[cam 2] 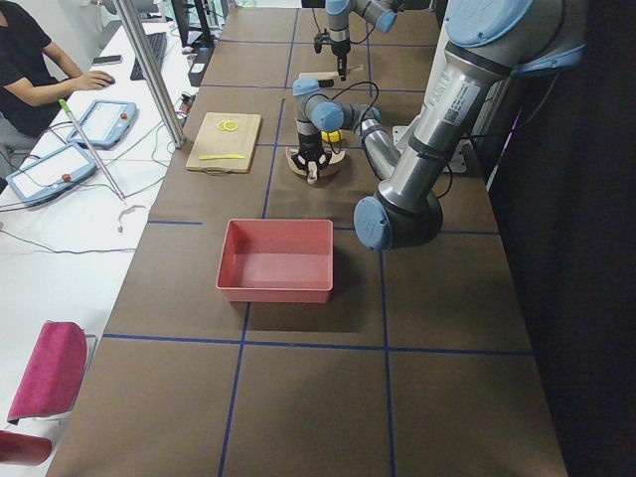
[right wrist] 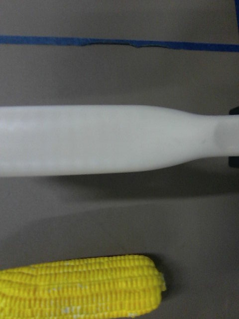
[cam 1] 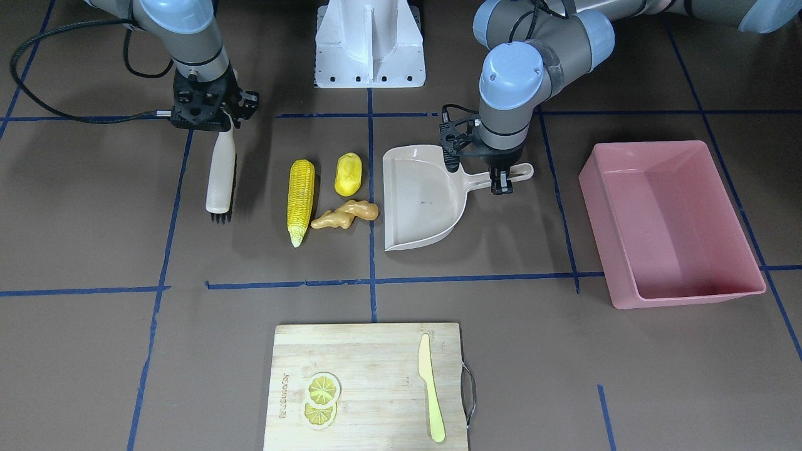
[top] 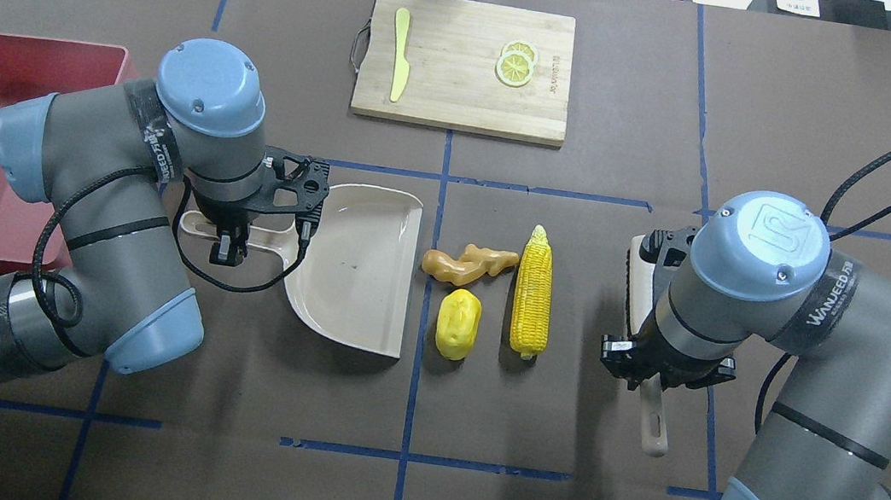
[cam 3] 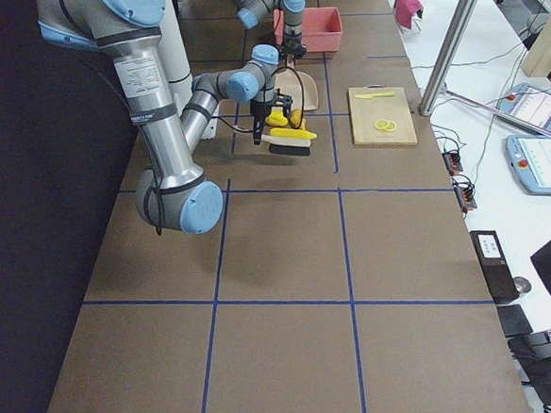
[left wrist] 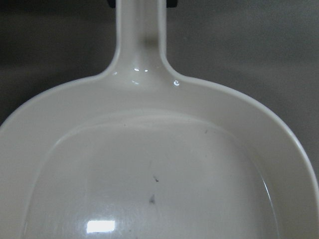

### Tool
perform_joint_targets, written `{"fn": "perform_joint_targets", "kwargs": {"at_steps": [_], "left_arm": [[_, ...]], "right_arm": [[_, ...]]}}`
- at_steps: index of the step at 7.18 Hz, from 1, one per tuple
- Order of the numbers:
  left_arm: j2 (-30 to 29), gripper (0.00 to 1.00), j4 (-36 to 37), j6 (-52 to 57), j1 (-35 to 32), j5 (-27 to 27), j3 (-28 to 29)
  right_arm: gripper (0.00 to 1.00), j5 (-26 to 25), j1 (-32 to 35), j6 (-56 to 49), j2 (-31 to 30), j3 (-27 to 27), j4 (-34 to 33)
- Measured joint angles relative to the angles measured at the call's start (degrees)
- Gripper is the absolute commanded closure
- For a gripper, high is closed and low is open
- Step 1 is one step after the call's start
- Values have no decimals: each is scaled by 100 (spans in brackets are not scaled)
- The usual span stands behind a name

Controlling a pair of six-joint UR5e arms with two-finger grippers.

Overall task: Sweep and dump trash into bin
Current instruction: 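Lower the brush behind the corn and potato with the right gripper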

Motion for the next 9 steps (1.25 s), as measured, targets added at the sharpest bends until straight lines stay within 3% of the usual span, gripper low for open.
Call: {"fn": "perform_joint_targets", "kwargs": {"at_steps": [4,9], "left_arm": [[-62,100,2,-6,28,-3,59],[-277,100,243,-34,57,99,189]], "right_arm": [[100,-31,-394,268,378,-615,65],[100,-26,-566,286,741,-929,68]]}}
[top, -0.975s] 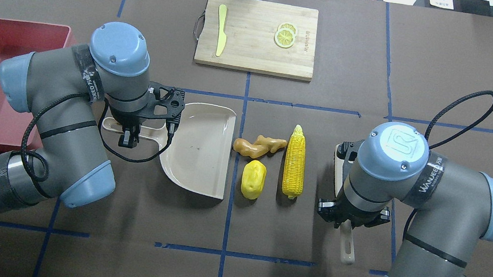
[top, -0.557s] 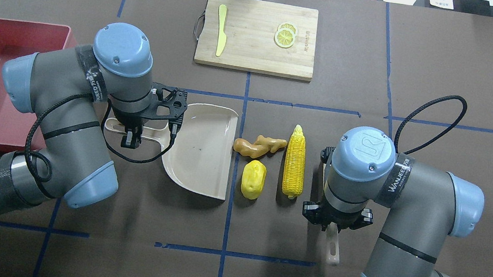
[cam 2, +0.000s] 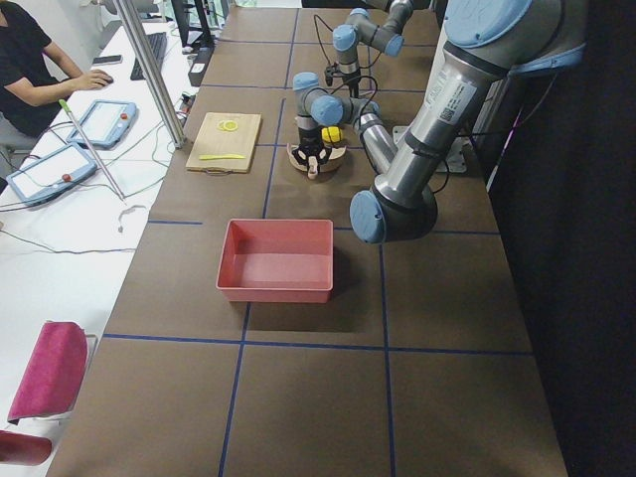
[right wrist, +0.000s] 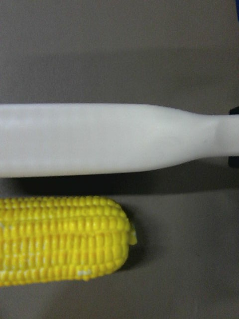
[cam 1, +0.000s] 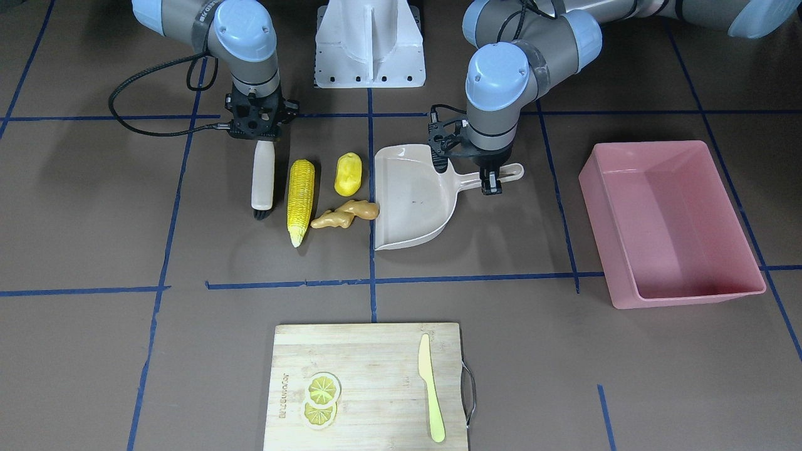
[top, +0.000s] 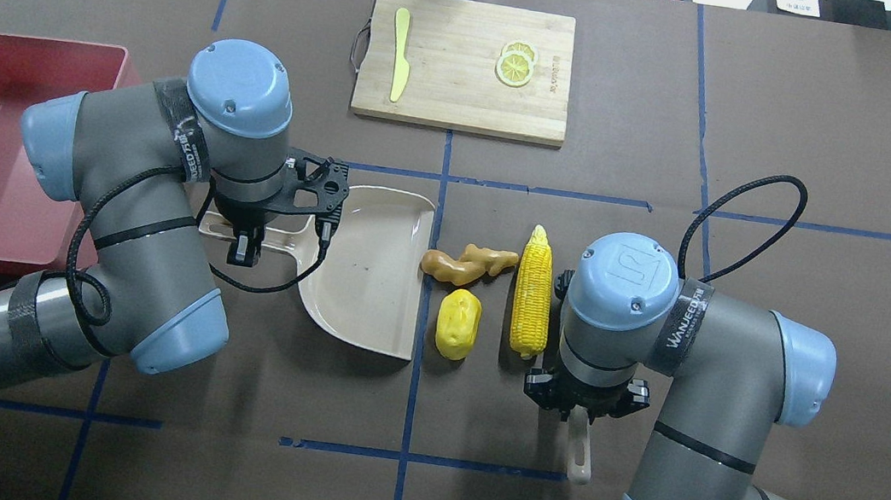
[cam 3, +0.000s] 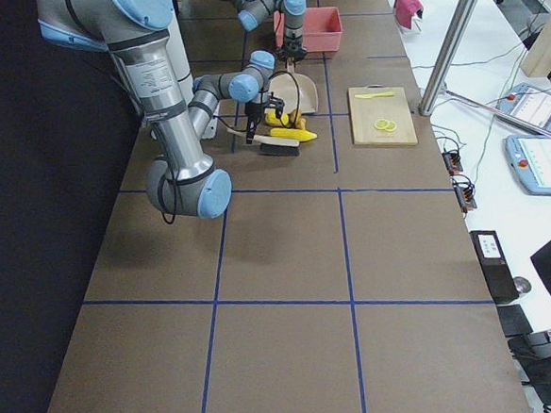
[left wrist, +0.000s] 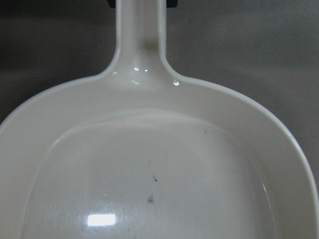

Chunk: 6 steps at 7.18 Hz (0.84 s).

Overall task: Sweep and dump trash into bin
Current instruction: 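Lower the brush behind the corn and potato with the right gripper, then sweep the corn, potato and ginger into the dustpan with the brush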

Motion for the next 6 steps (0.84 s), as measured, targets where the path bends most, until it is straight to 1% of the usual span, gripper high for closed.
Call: {"fn": "perform_joint_targets", "kwargs": {"at_steps": [3,4,6], "left_arm": [[-39,100,22,-5,7,71,60],[-77,100,33,-12,19,73,65],[-119,100,52,-23,39,76,80]], "right_arm": [[100,-3,-106,176,466,-251,11],[100,-5,-119,210,605,-419,140],[100,-6,-130,310,754,-811,690]]}}
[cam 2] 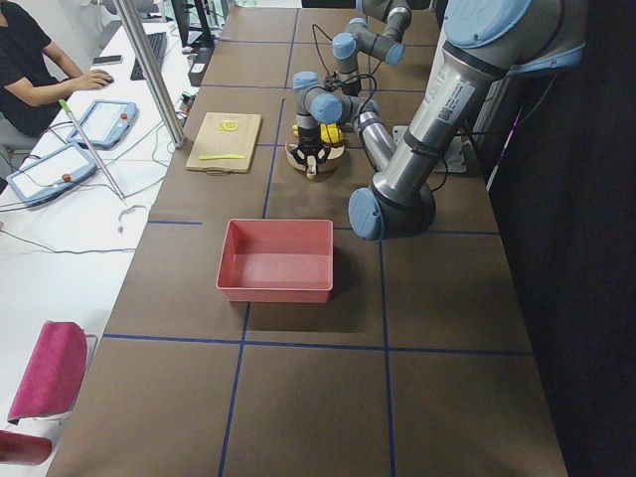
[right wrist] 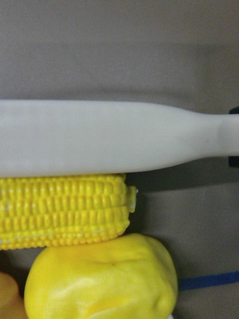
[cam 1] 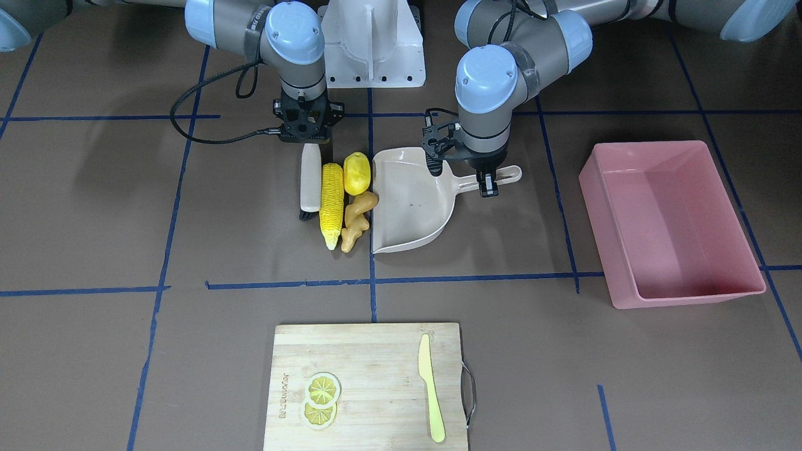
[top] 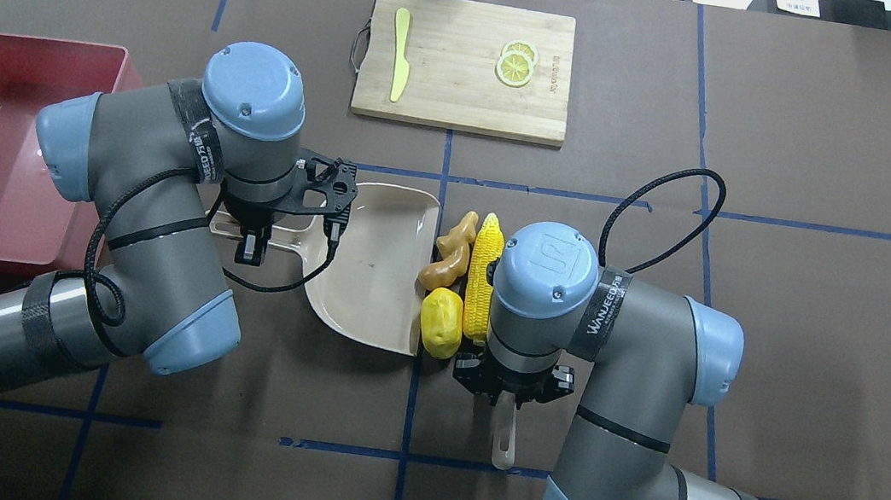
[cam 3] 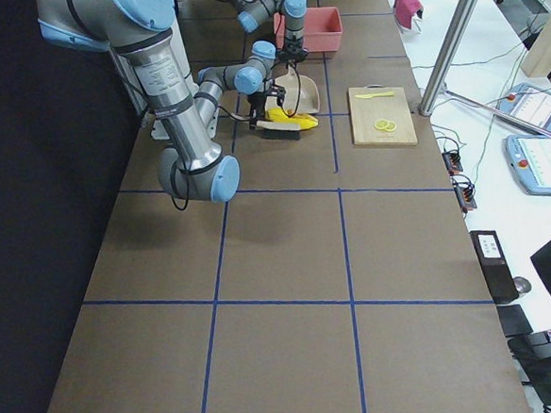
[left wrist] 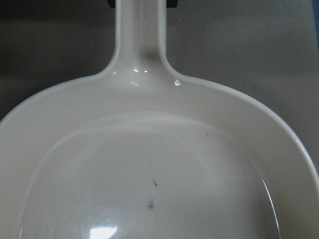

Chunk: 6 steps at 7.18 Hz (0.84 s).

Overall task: Sweep and dump trash into bin
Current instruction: 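Sweep the corn, potato and ginger into the dustpan with the brush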

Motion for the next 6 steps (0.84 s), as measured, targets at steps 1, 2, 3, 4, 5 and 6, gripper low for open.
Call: {"fn": "perform_joint_targets", "kwargs": {"at_steps": [1,2,3,4,5,6], "left_arm": [[-18,100,2,-5,5,2,19],[-48,100,4,-9,7,2,53],[-72,99,3,-11,9,4,83],[-86,99,3,-12,9,6,99],[-99,98,3,-13,9,6,107],[-117,98,6,-13,8,5,110]], "right_arm": [[100,0,-3,28,104,-102,132],[100,0,-8,42,238,-155,179],[100,1,-22,71,371,-181,190],[100,3,-49,119,485,-208,192],[100,2,-72,153,608,-295,195],[100,0,-86,177,737,-428,199]]}}
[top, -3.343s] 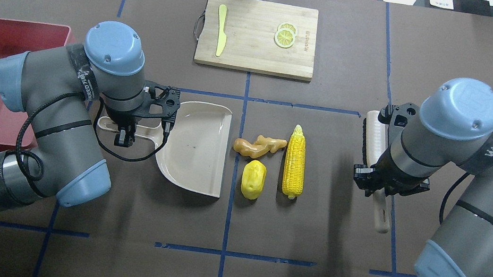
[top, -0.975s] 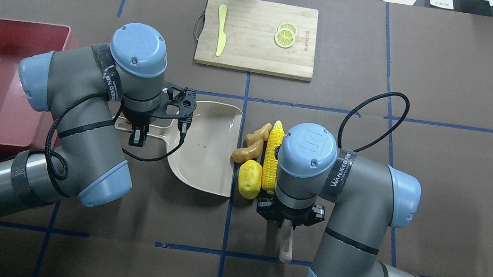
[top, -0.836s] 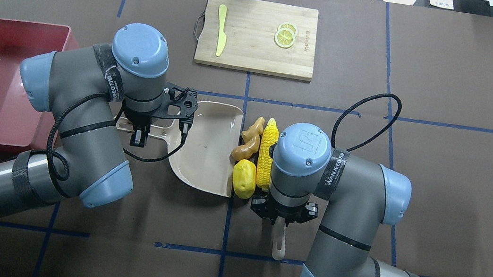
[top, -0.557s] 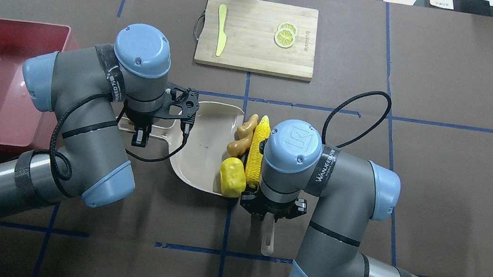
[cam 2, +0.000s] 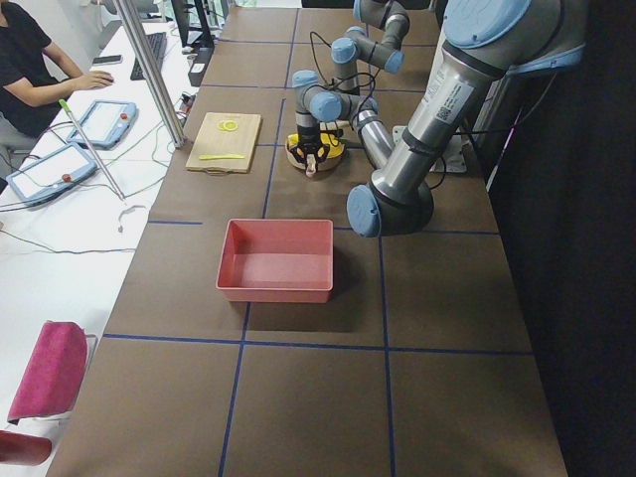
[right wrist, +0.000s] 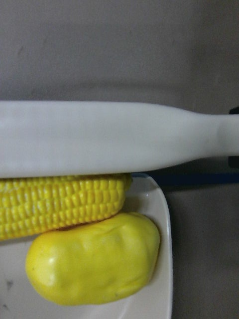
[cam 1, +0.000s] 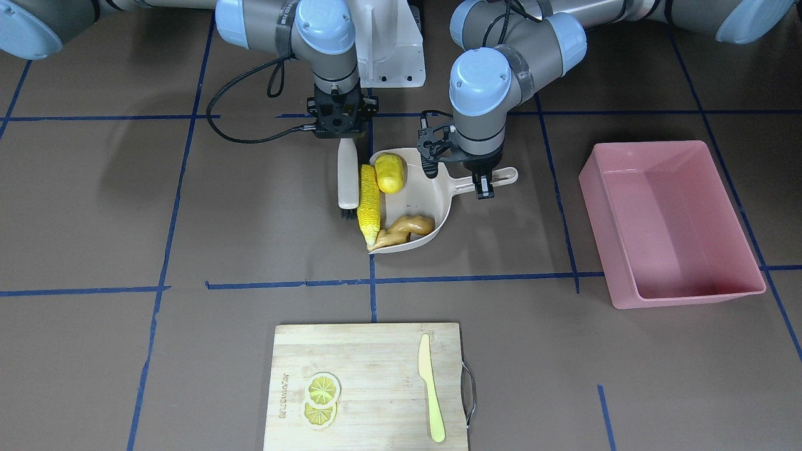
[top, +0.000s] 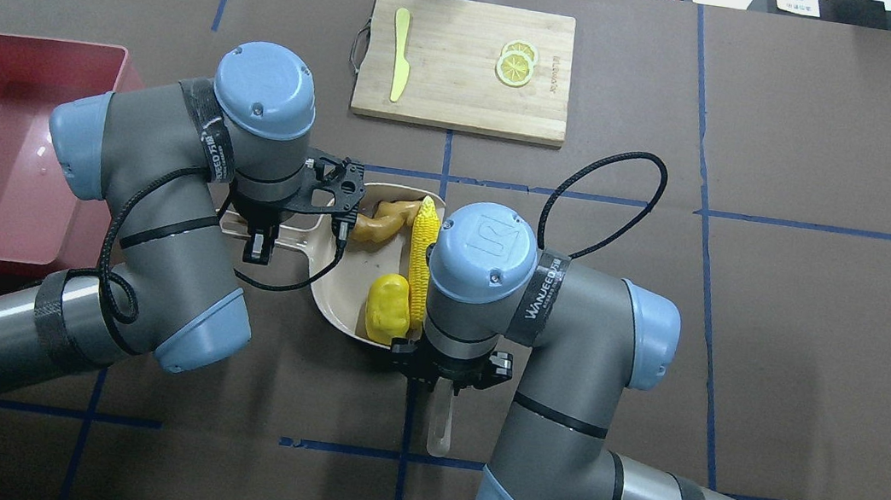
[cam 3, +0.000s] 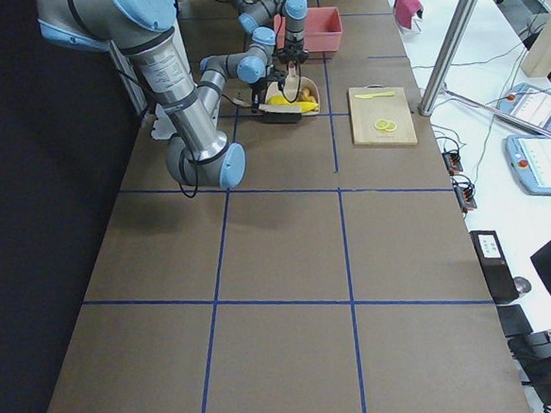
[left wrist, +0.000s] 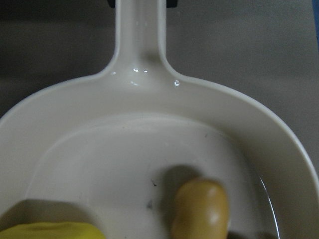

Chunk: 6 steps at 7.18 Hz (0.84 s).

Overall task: Sweep and dump trash into bin
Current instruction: 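Sweep the corn, potato and ginger into the dustpan with the brush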

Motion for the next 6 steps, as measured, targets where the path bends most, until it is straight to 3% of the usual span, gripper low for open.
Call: {"fn": "perform_joint_targets", "kwargs": {"at_steps": [6], "left_arm": [[-13,99,-17,-38,32,-17,12]], "right_arm": [[100,-3,-7,122,509,-439,42]]}}
